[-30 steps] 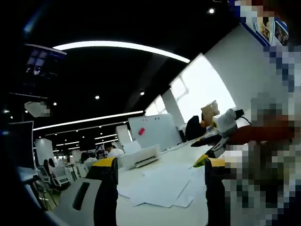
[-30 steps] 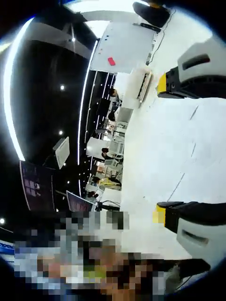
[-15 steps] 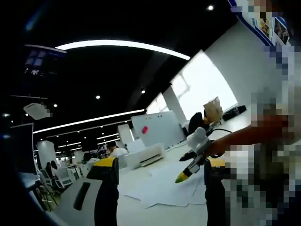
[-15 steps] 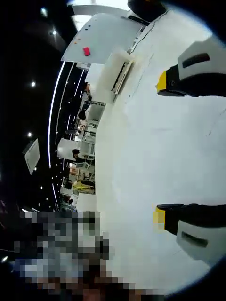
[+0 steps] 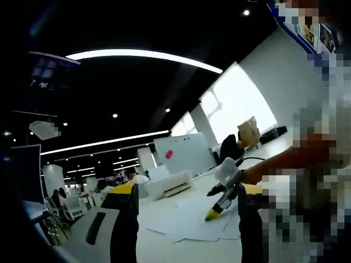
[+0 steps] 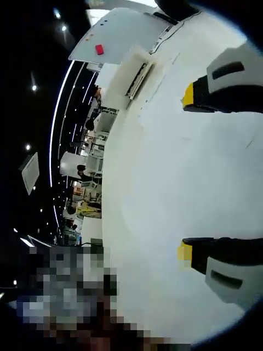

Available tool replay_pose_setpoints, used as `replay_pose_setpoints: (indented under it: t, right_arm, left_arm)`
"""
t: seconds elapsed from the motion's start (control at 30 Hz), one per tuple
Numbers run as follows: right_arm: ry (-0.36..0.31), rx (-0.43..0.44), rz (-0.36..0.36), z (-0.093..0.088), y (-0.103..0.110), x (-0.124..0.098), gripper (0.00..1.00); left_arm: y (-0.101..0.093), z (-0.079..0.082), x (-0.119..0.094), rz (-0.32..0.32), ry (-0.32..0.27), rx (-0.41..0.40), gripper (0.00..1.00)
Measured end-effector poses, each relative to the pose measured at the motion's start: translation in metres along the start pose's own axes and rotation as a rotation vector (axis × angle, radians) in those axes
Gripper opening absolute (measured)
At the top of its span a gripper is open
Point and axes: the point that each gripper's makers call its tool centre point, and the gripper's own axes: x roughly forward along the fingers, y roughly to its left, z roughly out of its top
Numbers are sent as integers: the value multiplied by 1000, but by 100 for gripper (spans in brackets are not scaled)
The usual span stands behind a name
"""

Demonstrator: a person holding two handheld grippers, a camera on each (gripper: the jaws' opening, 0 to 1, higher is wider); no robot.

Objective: Organize the stack of printing papers by aligning and flattening the scattered papers on the table

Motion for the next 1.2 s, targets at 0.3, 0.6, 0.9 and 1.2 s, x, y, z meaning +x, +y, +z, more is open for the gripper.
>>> replay_pose_setpoints:
  t: [0.3, 0.6, 0.9, 1.2]
  right_arm:
    - [7, -51, 17, 5, 1, -2, 90]
    - [11, -144, 1, 27, -5, -8, 90]
    - [46, -36, 99, 7, 6, 12, 90]
    - [31, 49, 119, 2, 11, 8, 90]
  left_arm:
    - [3, 7, -2, 3, -16, 1, 77]
    - [10, 12, -4, 17, -42, -7, 77]
    - [17, 12, -14, 31, -44, -2, 77]
    - [23, 16, -19, 44, -61, 0, 77]
